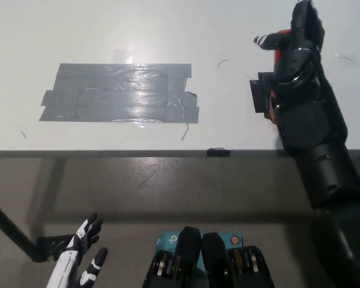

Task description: The robot first picks the multimeter with right hand and then unfolds the black stand on the back of it using left hand

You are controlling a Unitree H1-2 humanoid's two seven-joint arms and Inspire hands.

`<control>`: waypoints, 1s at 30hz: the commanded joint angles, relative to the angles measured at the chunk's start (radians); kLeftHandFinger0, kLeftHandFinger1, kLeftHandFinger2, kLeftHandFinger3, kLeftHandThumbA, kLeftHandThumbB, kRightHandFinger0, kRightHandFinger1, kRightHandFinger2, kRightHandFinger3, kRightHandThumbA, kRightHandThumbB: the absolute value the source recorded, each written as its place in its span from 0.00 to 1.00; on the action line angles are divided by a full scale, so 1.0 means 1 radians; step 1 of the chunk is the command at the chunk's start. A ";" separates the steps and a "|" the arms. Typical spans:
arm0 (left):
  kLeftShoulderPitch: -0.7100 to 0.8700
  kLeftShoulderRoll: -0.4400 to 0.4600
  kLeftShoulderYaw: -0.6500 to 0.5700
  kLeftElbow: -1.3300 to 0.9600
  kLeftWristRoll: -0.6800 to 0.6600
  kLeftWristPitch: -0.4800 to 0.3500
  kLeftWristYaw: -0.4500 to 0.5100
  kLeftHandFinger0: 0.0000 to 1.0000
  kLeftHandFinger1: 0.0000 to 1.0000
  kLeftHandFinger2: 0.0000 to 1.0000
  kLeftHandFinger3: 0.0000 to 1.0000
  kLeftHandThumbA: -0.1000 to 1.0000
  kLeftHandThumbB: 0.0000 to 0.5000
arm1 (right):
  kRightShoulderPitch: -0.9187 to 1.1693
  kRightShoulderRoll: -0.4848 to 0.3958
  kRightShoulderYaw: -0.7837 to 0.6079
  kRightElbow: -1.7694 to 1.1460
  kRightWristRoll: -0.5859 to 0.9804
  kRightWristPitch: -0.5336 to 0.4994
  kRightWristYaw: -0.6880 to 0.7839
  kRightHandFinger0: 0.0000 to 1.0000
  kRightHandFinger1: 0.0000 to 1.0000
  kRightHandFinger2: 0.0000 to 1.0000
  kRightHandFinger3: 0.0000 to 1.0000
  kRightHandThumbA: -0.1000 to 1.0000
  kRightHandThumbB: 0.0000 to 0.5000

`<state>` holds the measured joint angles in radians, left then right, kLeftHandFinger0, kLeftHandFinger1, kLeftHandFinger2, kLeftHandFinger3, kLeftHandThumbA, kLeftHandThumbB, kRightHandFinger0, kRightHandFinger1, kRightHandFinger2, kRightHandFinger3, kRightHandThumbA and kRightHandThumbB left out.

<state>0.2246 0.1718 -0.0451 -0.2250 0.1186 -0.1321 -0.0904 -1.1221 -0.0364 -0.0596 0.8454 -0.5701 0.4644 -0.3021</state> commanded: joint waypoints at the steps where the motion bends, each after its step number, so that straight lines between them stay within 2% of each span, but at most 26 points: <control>1: 0.017 0.024 -0.005 -0.005 0.033 -0.019 -0.007 1.00 1.00 1.00 1.00 0.85 0.35 | -0.112 -0.007 0.030 0.086 -0.037 0.006 -0.091 1.00 1.00 1.00 1.00 0.92 1.00; 10: 0.031 0.028 -0.012 -0.002 0.044 -0.029 -0.006 1.00 1.00 1.00 1.00 0.86 0.36 | -0.140 -0.047 0.093 0.178 0.007 0.006 -0.106 1.00 1.00 1.00 1.00 0.84 1.00; 12: 0.034 0.031 -0.015 -0.008 0.053 -0.023 -0.008 1.00 1.00 1.00 1.00 0.86 0.35 | -0.139 -0.051 0.100 0.170 0.019 -0.002 -0.111 1.00 1.00 1.00 1.00 0.79 1.00; 20: 0.046 0.038 -0.021 -0.021 0.064 -0.015 -0.008 1.00 1.00 1.00 1.00 0.85 0.35 | -0.153 -0.045 0.117 0.148 0.003 0.006 -0.119 1.00 1.00 1.00 1.00 0.79 1.00; 25: 0.046 0.044 -0.018 -0.019 0.064 -0.012 -0.009 1.00 1.00 1.00 1.00 0.87 0.37 | -0.145 -0.033 0.111 0.088 0.013 0.006 -0.125 1.00 1.00 1.00 1.00 0.75 0.98; 30: 0.057 0.044 -0.019 -0.022 0.064 -0.019 -0.007 1.00 1.00 1.00 1.00 0.87 0.34 | -0.126 -0.030 0.075 0.019 0.047 0.006 -0.051 1.00 1.00 1.00 1.00 0.79 0.99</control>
<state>0.2598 0.2014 -0.0618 -0.2140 0.1731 -0.1313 -0.0906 -1.1931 -0.0700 0.0401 0.9436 -0.5545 0.4653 -0.3874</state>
